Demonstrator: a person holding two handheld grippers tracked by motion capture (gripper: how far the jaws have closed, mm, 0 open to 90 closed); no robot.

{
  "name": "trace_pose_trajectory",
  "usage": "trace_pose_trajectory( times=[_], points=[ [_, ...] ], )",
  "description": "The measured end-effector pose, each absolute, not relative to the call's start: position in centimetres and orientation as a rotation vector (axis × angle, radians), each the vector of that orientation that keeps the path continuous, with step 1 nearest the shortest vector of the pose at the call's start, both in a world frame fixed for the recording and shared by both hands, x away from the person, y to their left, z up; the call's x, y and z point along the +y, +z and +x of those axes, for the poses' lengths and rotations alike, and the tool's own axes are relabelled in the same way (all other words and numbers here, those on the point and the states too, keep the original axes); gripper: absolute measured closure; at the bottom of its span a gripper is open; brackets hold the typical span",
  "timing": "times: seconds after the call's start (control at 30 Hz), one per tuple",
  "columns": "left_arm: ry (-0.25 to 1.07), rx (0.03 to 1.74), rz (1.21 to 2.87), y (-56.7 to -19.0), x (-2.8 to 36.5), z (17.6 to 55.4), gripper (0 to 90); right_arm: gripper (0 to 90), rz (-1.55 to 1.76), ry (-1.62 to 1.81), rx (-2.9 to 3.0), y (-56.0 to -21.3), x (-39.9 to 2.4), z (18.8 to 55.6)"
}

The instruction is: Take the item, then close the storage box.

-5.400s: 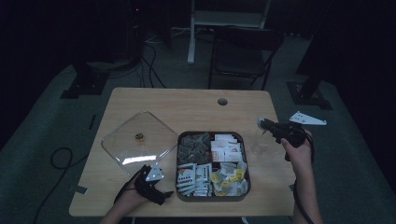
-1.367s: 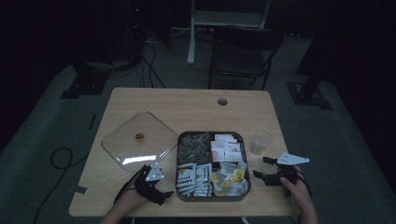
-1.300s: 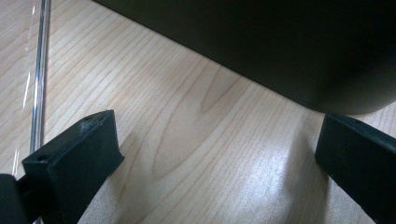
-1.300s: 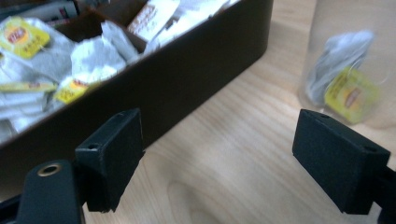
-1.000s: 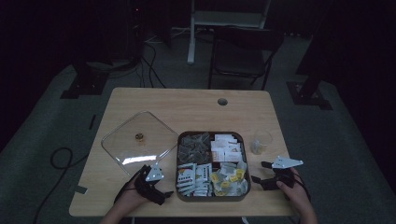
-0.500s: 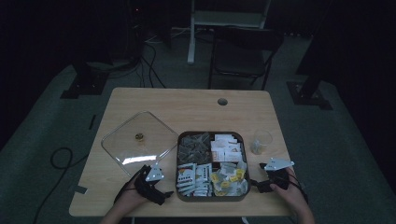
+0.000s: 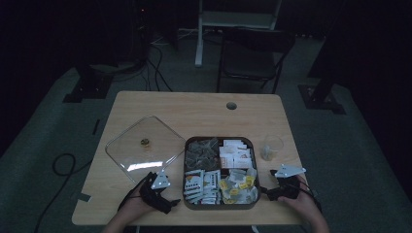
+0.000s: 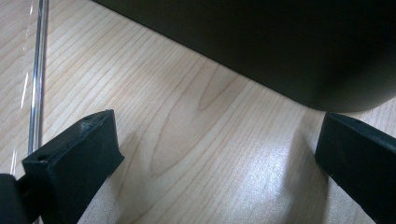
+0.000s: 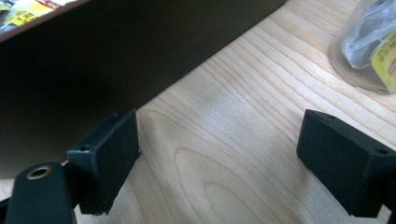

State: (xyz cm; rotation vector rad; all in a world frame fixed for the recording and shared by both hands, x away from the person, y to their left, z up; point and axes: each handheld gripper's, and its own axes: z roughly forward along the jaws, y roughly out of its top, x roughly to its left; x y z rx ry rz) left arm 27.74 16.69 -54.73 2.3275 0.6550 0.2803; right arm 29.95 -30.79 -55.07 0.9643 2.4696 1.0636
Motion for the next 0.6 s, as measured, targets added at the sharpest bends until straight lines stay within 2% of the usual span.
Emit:
trace_pose_trajectory(
  times=[0.6],
  points=[
    [0.266, 0.636, 2.332, -54.68, 16.70, 27.35, 0.4, 12.3, 0.965, 1.064, 2.470, -55.07, -30.75, 29.89]
  ],
)
